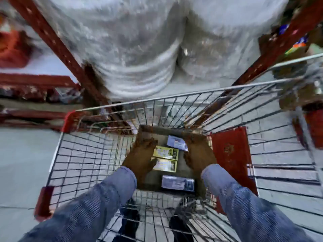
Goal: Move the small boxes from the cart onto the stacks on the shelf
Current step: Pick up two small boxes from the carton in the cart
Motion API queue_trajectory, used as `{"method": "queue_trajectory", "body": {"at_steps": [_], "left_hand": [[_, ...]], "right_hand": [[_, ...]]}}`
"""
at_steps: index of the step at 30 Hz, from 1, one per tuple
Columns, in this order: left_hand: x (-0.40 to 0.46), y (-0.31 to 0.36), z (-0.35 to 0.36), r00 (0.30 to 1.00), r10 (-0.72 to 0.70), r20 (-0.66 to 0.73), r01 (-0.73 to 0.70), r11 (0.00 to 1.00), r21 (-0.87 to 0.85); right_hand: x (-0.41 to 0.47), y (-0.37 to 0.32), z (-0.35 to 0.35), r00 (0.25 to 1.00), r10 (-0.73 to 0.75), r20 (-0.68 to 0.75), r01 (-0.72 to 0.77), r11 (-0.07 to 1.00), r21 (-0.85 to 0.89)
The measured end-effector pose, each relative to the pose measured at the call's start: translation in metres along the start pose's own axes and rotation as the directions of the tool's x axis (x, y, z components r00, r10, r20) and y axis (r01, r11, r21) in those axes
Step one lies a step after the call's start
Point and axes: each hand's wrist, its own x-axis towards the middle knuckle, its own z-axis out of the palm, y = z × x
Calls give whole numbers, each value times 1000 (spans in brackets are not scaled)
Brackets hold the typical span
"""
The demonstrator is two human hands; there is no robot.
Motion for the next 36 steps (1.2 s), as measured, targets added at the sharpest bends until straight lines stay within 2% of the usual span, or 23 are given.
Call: {"method": "queue_trajectory", "body": {"at_steps": [5,8,12,18,26,31,33,36], "left_hand": [[45,-16,40,991,42,127,-36,998,-48],[60,-21,51,969,73,238,-72,997,-13],[80,-27,47,945,100,312,-104,995,-3],[89,-33,40,903,187,387,-219,975,40],[57,-21,-5,929,224,294,-280,946,161],[-9,-17,-98,939,336,70,-342,903,260],[-35,-13,-140,939,344,16,-340,916,212],[-72,-4,-214,946,318,-56,-299,928,221]], "right_hand": [[37,27,65,990,-26,-136,13,996,-90],[48,32,90,994,24,-105,-34,994,-100],[59,39,108,1000,24,17,-21,982,-190],[73,43,112,1000,27,-3,-27,968,-251],[51,24,52,997,38,-60,-48,982,-183],[11,-13,-42,989,-55,-134,48,997,-53],[-4,-29,-85,983,-81,-162,78,997,-25],[-30,-55,-157,950,-147,-277,144,989,-31]]}}
